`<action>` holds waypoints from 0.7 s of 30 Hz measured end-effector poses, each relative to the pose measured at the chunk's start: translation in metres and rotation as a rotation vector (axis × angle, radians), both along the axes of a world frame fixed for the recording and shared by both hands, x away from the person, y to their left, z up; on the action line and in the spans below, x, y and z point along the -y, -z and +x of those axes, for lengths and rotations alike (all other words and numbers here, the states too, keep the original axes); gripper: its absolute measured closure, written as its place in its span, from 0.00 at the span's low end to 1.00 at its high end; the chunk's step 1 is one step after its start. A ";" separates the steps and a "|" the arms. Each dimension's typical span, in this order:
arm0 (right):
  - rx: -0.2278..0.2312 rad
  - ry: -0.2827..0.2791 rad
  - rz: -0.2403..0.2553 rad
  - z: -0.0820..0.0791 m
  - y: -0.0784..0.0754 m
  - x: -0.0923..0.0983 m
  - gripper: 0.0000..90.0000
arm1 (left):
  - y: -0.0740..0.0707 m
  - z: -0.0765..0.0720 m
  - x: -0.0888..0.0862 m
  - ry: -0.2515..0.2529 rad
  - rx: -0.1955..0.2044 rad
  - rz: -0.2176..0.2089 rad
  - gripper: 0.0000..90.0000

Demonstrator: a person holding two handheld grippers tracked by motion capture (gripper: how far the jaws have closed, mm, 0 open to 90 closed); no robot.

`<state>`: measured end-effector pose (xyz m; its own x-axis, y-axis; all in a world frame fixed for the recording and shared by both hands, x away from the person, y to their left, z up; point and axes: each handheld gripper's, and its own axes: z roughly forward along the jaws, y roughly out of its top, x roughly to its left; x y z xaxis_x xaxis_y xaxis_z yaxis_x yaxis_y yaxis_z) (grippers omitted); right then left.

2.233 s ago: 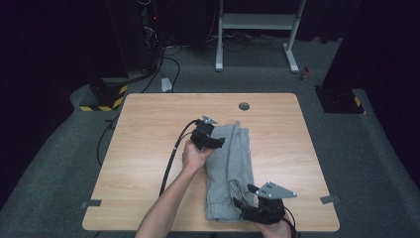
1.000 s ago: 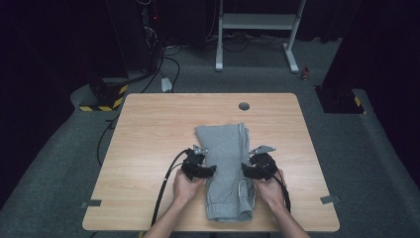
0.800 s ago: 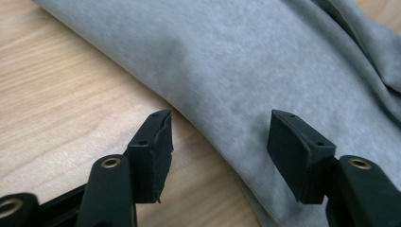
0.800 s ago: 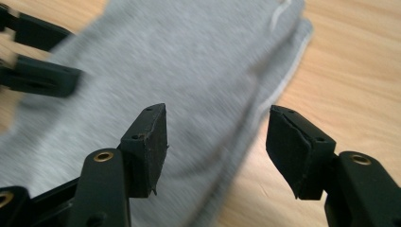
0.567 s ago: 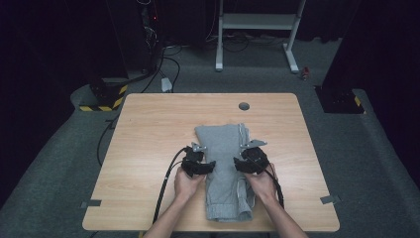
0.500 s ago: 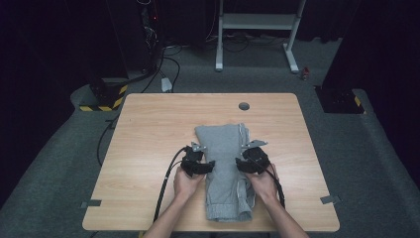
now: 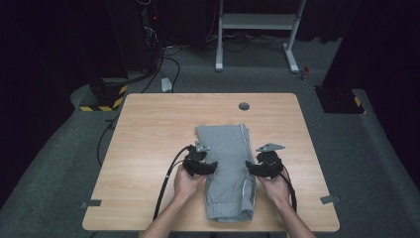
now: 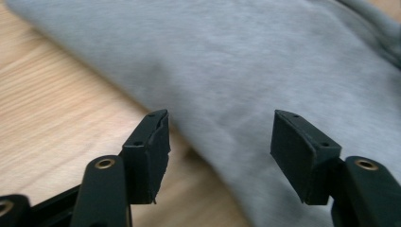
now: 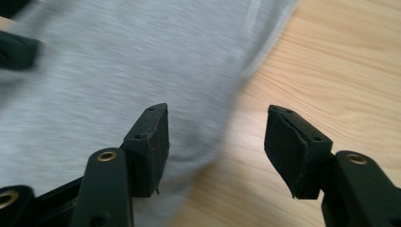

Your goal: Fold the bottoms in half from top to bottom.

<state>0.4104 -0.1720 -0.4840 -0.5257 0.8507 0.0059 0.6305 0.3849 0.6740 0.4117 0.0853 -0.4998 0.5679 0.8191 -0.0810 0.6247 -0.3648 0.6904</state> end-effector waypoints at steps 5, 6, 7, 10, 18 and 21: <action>-0.010 -0.004 -0.057 -0.003 0.010 0.000 0.46 | 0.008 -0.003 0.003 0.009 0.010 0.095 0.40; -0.011 0.001 -0.051 -0.003 0.011 0.005 0.46 | 0.007 -0.002 0.001 -0.013 0.007 0.097 0.41; -0.014 0.013 -0.044 -0.004 0.011 0.009 0.46 | 0.005 -0.001 0.000 -0.027 0.012 0.095 0.42; -0.017 0.025 -0.017 -0.008 0.009 0.019 0.44 | -0.002 -0.009 -0.003 -0.006 -0.016 0.008 0.40; -0.004 -0.069 -0.014 -0.031 0.005 0.008 0.42 | 0.001 -0.045 0.011 0.076 -0.025 0.079 0.37; -0.021 -0.047 -0.041 -0.033 0.012 0.016 0.42 | 0.009 -0.044 0.009 0.058 -0.044 0.066 0.37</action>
